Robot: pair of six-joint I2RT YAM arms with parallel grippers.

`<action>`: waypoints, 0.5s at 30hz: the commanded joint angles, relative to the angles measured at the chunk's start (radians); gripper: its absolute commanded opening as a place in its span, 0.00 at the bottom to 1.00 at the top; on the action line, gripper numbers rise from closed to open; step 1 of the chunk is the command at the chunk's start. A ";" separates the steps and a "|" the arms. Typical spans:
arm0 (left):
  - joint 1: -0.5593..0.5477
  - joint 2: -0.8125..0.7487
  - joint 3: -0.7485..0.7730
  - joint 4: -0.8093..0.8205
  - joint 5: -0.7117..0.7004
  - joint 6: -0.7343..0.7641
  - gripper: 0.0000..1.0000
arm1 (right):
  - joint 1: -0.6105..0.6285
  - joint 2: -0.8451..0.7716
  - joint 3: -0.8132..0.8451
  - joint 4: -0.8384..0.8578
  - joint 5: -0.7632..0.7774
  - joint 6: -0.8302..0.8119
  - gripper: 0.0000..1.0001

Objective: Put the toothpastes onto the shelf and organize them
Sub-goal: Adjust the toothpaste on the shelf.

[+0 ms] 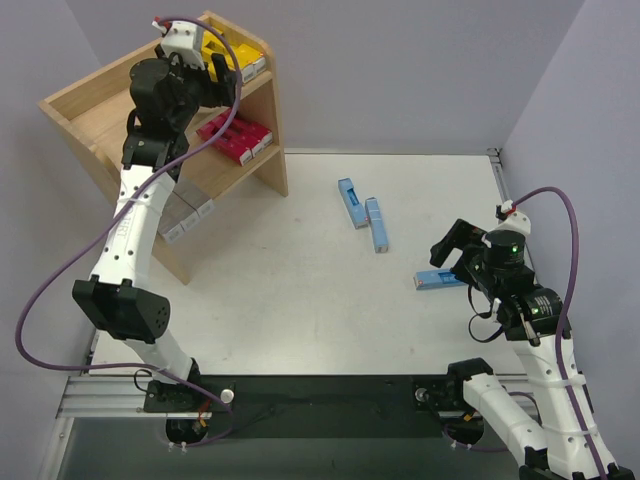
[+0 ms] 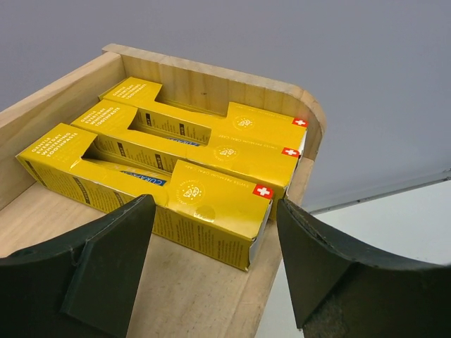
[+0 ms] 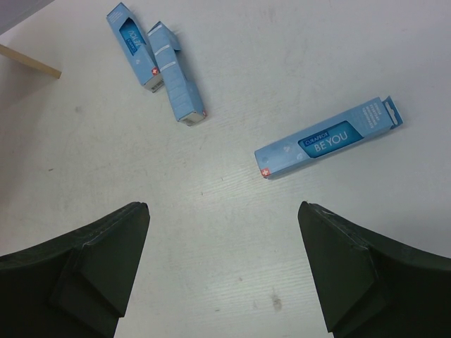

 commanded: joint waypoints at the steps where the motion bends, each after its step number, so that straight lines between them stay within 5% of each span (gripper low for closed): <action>1: -0.016 -0.054 -0.021 0.064 0.071 -0.037 0.81 | -0.005 0.002 0.028 -0.002 0.010 -0.002 0.92; 15: -0.016 -0.056 -0.038 0.077 0.043 -0.037 0.95 | -0.007 -0.004 0.022 -0.013 -0.011 -0.011 0.91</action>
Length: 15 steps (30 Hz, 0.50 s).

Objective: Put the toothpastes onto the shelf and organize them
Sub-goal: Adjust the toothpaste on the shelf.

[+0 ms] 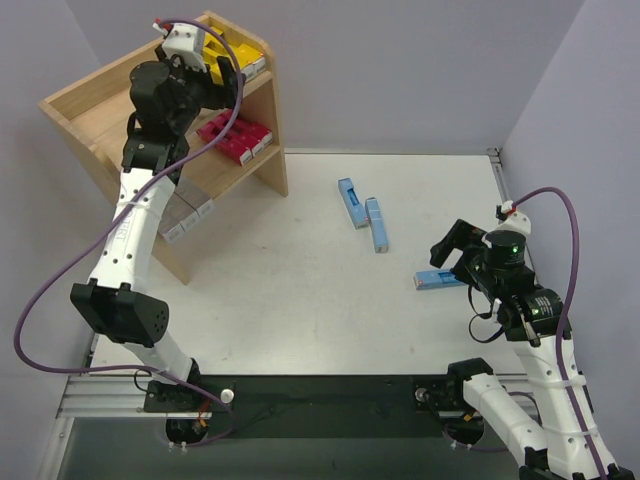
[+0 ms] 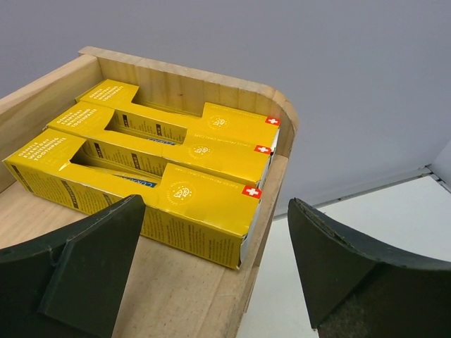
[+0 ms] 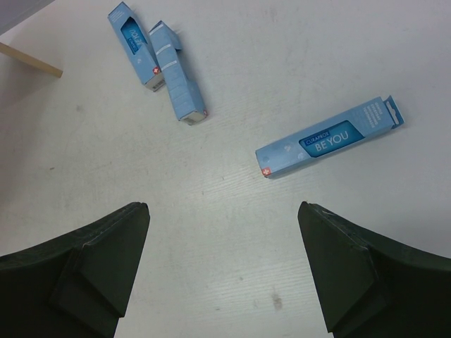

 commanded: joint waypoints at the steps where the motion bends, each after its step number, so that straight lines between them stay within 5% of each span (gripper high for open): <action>1: -0.010 -0.029 -0.001 0.061 -0.001 -0.012 0.96 | -0.006 -0.002 0.023 -0.014 -0.009 -0.019 0.92; 15: -0.010 -0.292 -0.145 0.139 -0.098 -0.009 0.97 | -0.011 0.088 0.045 -0.052 -0.055 -0.096 0.91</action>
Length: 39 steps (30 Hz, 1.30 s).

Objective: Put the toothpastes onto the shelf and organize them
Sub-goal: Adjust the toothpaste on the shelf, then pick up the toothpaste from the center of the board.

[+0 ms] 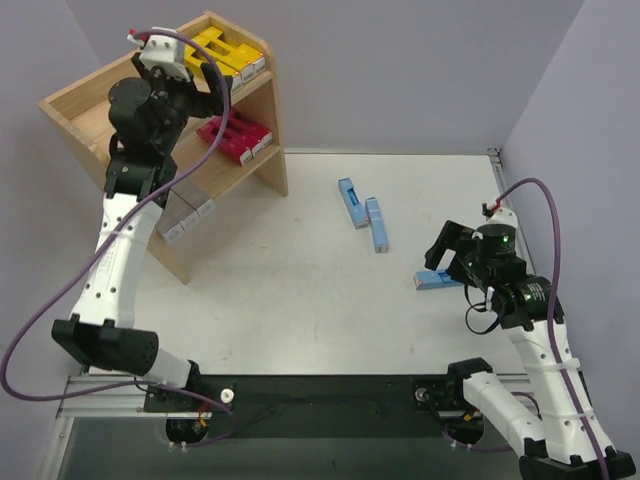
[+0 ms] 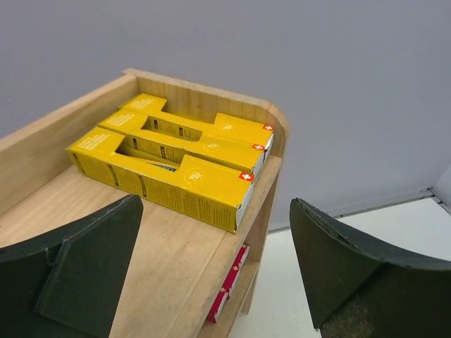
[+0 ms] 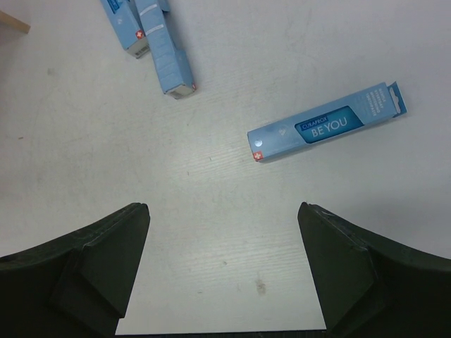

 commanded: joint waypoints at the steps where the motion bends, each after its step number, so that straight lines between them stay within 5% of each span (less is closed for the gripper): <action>1: -0.006 -0.164 -0.040 0.107 -0.042 -0.001 0.97 | -0.009 0.044 0.046 -0.025 -0.017 -0.039 0.91; 7: -0.039 -0.327 -0.176 0.102 0.013 -0.028 0.97 | -0.011 0.177 0.085 -0.017 -0.018 -0.067 0.89; 20: -0.514 -0.481 -0.609 0.117 -0.004 -0.031 0.97 | 0.046 0.573 0.220 0.133 -0.052 -0.140 0.84; 28: -0.594 -0.458 -0.816 0.171 0.029 -0.140 0.97 | 0.023 0.866 0.372 0.230 -0.150 -0.202 0.82; 39: -0.629 -0.422 -0.957 0.145 -0.051 -0.185 0.97 | 0.008 1.071 0.547 0.245 -0.202 -0.136 0.80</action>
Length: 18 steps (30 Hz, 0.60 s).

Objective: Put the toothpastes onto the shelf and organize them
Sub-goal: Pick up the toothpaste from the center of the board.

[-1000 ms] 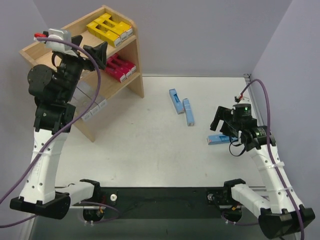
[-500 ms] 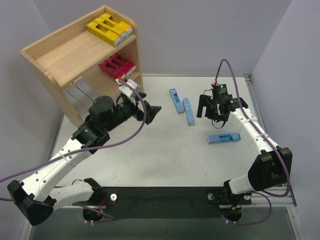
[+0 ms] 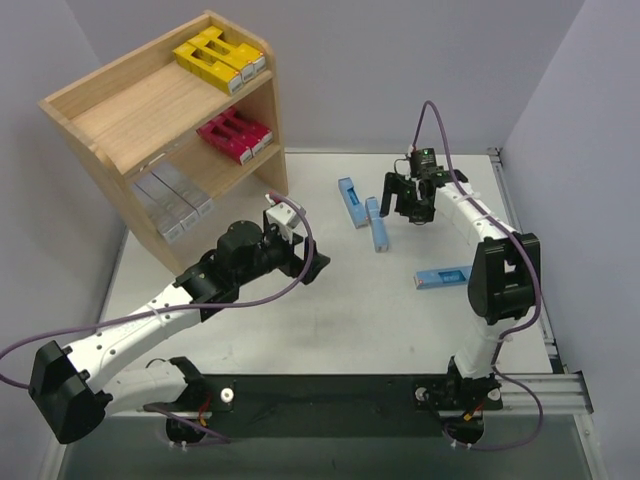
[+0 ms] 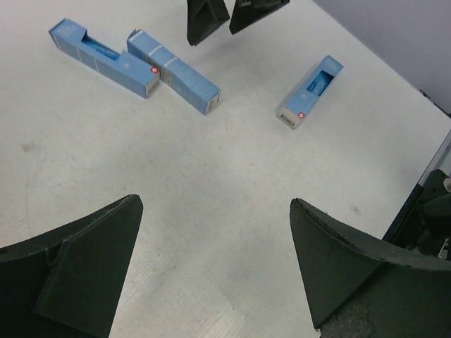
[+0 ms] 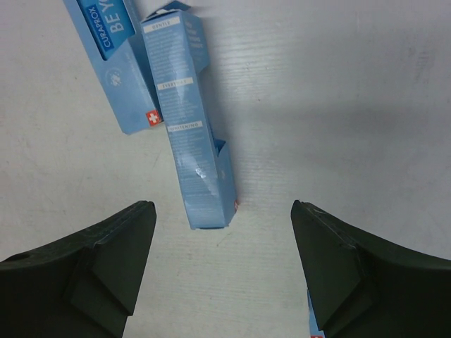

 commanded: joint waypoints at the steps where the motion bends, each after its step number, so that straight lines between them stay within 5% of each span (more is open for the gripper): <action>1: -0.009 0.017 -0.014 0.043 -0.030 -0.030 0.97 | 0.002 0.054 0.085 0.026 -0.048 0.029 0.79; 18: -0.012 0.019 -0.077 -0.020 -0.071 -0.050 0.97 | 0.141 0.355 0.436 0.057 0.002 -0.135 0.72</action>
